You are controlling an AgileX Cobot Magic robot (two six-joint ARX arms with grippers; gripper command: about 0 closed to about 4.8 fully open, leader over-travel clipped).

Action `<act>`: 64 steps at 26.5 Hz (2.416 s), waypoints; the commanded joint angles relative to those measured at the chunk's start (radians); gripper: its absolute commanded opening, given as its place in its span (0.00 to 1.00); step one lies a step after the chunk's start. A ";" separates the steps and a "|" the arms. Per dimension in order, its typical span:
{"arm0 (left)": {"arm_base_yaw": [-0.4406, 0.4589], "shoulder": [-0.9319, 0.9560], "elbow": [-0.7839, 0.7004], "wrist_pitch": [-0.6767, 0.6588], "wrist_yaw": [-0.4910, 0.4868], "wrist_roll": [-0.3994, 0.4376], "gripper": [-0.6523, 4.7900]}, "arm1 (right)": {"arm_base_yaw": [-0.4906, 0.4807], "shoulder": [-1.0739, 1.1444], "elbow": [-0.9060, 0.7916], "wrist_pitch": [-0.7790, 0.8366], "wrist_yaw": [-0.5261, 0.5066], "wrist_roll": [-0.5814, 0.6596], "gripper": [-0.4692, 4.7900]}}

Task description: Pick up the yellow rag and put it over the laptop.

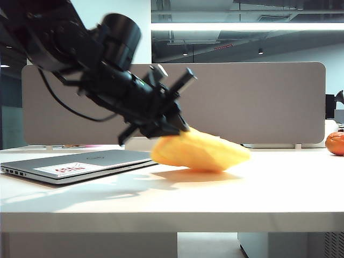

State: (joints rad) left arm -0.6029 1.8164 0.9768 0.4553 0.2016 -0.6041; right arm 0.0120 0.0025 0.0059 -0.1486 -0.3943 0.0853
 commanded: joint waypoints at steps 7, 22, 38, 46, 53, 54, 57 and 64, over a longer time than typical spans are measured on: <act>0.159 -0.103 0.009 -0.050 0.052 0.058 0.11 | 0.000 -0.001 -0.004 0.011 -0.001 0.001 0.08; 0.238 -0.105 0.229 -0.171 0.060 0.190 0.11 | 0.000 -0.001 -0.004 0.011 -0.001 0.001 0.08; 0.346 -0.078 0.323 -0.231 -0.112 0.399 0.11 | -0.001 -0.001 -0.004 0.011 -0.001 0.000 0.08; 0.391 0.005 0.323 -0.329 -0.111 0.399 0.11 | 0.000 -0.001 -0.004 0.011 -0.001 0.000 0.08; 0.393 0.036 0.322 -0.507 -0.109 0.399 0.11 | 0.000 -0.001 -0.004 0.011 0.003 0.000 0.08; 0.393 0.040 0.322 -0.525 -0.109 0.399 0.11 | 0.000 -0.001 -0.004 0.011 0.004 0.000 0.08; 0.393 0.048 0.322 -0.597 -0.109 0.399 0.11 | 0.000 -0.001 -0.004 0.011 0.011 0.000 0.08; 0.393 0.071 0.323 -0.716 -0.112 0.399 0.12 | 0.000 -0.001 -0.004 0.011 0.015 0.000 0.08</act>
State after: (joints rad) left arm -0.2119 1.8893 1.2961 -0.2573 0.0895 -0.2096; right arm 0.0120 0.0025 0.0059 -0.1486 -0.3820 0.0853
